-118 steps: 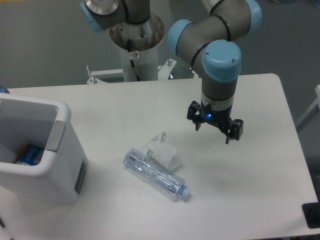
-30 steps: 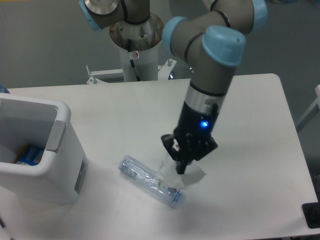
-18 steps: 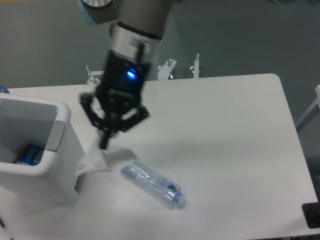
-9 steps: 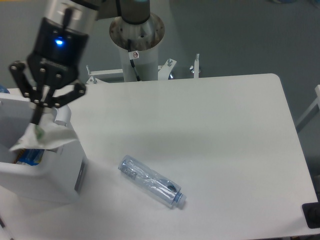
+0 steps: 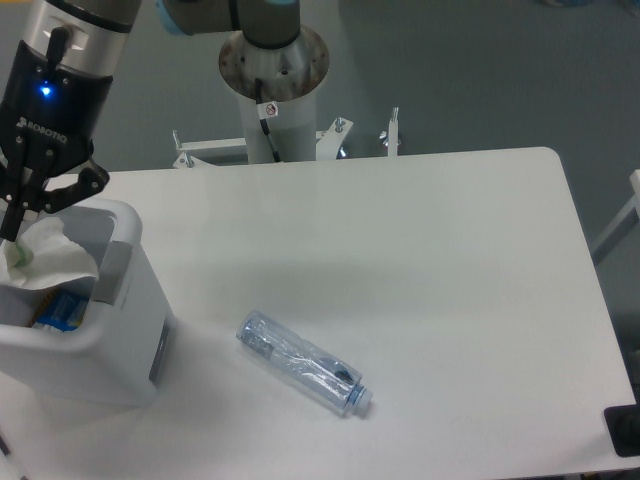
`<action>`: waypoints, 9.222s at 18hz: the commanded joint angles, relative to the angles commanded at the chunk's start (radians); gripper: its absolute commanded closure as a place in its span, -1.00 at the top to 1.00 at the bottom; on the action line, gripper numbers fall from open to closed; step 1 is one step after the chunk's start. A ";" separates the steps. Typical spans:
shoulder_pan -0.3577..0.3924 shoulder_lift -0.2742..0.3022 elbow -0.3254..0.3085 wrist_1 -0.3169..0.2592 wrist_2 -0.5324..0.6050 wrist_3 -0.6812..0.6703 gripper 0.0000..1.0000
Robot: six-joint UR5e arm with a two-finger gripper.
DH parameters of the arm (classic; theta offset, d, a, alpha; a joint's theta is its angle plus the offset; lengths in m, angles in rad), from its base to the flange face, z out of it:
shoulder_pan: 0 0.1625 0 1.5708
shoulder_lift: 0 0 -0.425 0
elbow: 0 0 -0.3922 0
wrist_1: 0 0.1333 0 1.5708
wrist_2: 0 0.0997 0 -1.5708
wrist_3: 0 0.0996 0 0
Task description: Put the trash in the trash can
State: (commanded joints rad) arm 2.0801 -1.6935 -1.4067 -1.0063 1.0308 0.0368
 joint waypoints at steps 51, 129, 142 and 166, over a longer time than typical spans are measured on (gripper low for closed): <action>0.318 -0.546 0.083 -0.192 0.368 -0.342 1.00; 0.020 -0.146 0.203 0.110 -0.032 -0.110 0.02; -0.014 -0.143 0.083 0.120 -0.032 0.037 1.00; 0.353 -0.147 -0.078 0.118 -0.017 0.208 1.00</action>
State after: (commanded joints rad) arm 2.4326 -1.8408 -1.4847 -0.8882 1.0140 0.2451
